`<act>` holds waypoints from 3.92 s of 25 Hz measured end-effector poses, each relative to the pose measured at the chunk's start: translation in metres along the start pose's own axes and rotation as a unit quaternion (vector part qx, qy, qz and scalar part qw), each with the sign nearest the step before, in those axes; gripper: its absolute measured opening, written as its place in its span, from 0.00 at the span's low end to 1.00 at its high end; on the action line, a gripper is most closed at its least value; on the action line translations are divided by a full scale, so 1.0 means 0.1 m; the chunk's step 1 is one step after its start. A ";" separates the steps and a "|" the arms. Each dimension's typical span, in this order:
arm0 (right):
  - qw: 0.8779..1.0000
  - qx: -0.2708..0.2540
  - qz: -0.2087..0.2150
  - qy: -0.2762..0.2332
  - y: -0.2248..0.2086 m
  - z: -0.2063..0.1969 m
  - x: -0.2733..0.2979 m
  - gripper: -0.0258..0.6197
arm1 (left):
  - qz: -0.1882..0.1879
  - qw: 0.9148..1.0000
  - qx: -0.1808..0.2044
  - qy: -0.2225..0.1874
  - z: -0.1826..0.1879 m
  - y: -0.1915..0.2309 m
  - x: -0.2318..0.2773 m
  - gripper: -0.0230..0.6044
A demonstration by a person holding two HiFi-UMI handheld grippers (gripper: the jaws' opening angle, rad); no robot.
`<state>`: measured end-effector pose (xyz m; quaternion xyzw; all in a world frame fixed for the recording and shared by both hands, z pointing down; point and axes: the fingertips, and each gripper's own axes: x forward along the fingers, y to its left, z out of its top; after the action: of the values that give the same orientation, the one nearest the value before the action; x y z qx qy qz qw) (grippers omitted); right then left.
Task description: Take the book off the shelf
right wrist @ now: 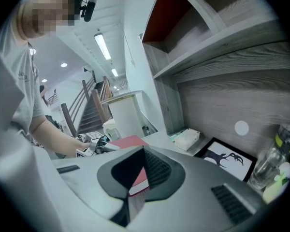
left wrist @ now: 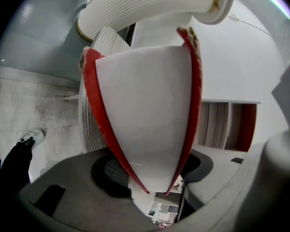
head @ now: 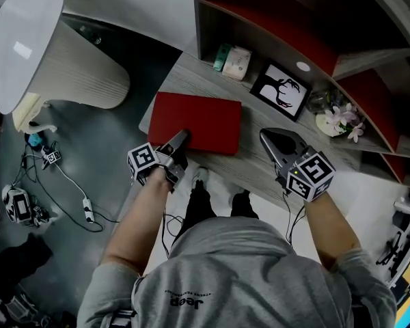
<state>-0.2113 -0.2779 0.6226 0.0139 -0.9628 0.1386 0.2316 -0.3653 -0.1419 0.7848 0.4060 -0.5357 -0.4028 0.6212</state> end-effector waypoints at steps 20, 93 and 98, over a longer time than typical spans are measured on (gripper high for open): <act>1.000 0.005 0.003 0.009 0.11 -0.11 -0.02 0.05 | 0.148 0.989 0.028 0.002 -0.06 0.16 -0.07 0.67; 0.974 -0.017 -0.126 -0.187 -0.46 1.40 -2.51 0.05 | -0.293 0.790 0.535 0.063 -1.94 -4.17 0.03 0.08; 0.965 -0.002 -0.156 -0.209 -0.56 1.37 -3.01 0.05 | -0.299 0.762 0.565 0.106 -2.42 -4.30 0.29 0.08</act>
<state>0.0018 -0.3806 0.3853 0.1918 -0.9760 0.0932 0.0441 -0.1508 -0.3000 0.3692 0.8631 -0.4485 -0.1465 0.1802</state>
